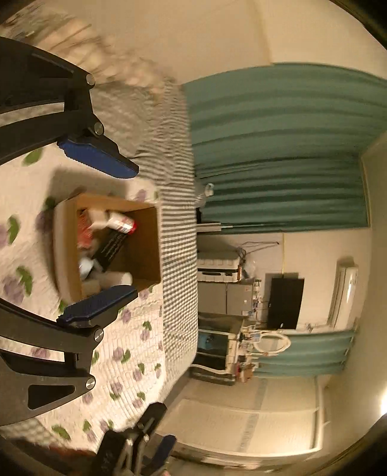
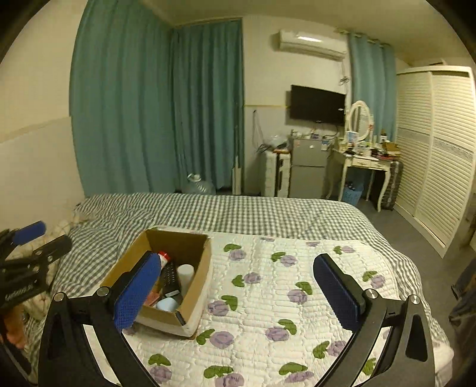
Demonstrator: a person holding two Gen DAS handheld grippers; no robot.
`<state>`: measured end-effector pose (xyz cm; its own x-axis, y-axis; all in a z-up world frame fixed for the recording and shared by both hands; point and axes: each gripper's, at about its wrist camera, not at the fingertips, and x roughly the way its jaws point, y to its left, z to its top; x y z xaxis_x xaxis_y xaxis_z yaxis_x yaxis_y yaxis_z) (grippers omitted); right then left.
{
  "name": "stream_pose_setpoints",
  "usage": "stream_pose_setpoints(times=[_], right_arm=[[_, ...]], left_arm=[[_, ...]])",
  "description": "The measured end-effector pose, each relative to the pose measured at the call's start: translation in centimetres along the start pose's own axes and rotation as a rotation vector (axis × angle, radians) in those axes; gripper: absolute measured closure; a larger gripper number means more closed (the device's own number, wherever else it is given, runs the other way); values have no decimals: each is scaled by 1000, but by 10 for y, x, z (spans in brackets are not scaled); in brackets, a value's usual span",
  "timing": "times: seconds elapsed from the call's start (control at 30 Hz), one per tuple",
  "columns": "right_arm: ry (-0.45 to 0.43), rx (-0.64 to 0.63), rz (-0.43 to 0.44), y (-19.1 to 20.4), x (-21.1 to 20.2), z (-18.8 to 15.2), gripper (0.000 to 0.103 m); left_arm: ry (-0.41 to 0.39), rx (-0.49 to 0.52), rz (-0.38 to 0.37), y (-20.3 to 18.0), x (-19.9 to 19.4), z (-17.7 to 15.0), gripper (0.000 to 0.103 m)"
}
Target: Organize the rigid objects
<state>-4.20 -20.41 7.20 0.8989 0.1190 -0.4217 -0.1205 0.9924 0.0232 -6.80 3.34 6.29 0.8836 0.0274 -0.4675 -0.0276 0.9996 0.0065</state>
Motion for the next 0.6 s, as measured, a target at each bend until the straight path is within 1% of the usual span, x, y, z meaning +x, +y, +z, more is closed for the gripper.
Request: stream_pose_setpoints(times=[0.07, 0.13, 0.2, 0.23, 0.37, 0.47, 0.6], right_arm=[[-26, -40, -46, 2, -5, -10, 0], [-53, -61, -61, 2, -10, -18, 0], [-75, -54, -48, 0, -16, -26, 0], [-81, -39, -38, -2, -18, -29, 0], [-83, 3, -9, -6, -20, -35, 0], [-71, 24, 11, -7, -17, -41, 0], [-51, 21, 18, -3, -12, -45, 0]], left_arm=[[5, -58, -25, 4, -5, -11, 22], [10, -62, -2, 5, -5, -18, 21], [5, -35, 33, 3, -4, -23, 21], [-2, -28, 40, 1, -6, -26, 21], [-35, 3, 30, -6, -8, -35, 19], [-61, 33, 47, -13, -13, -39, 19], [-109, 49, 61, -17, -21, -39, 19]])
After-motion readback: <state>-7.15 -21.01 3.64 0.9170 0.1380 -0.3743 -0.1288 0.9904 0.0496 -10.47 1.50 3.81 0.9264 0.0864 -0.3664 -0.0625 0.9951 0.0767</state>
